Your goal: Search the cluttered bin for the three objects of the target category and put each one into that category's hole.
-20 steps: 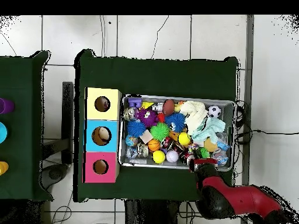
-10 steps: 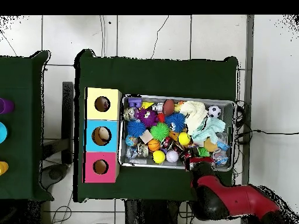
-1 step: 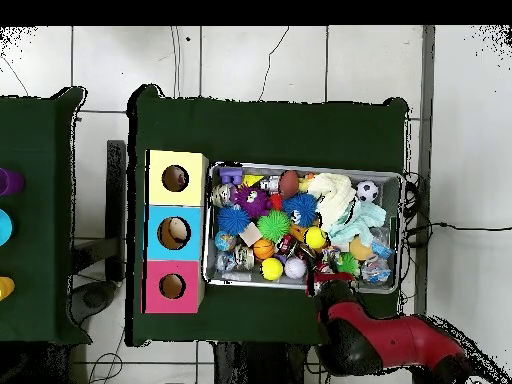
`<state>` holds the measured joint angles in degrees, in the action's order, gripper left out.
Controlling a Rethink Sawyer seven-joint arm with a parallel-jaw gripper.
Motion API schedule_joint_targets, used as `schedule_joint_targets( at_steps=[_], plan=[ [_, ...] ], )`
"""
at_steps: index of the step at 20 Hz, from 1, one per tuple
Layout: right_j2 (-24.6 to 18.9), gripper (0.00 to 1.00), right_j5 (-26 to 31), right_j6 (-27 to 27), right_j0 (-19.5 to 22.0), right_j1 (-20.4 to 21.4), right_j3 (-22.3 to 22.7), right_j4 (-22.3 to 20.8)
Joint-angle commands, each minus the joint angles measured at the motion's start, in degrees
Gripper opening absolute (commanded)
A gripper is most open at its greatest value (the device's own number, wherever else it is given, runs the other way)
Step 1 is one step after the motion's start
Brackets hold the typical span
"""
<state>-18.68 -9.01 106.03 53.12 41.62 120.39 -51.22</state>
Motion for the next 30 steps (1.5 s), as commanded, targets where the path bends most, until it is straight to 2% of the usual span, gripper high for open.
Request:
schedule_joint_targets(
  at_steps=[1, 11, 14, 22, 26, 30],
  plan=[
    [-0.69, 1.00, 0.31, 5.29, 1.55, -3.59, -3.69, -0.97],
    [-4.75, 1.00, 3.19, 3.30, 6.30, -5.14, -4.56, -2.12],
    [-2.92, 1.00, 1.80, 3.64, 4.87, -5.37, -5.12, -1.76],
    [2.65, 1.00, -3.29, 4.46, 0.49, -10.37, -9.40, -1.05],
    [2.36, 1.00, -2.41, 4.26, 0.72, -13.50, -11.87, -1.55],
    [0.16, 1.00, -0.22, 3.70, 2.77, -13.64, -12.38, -2.23]
  ],
)
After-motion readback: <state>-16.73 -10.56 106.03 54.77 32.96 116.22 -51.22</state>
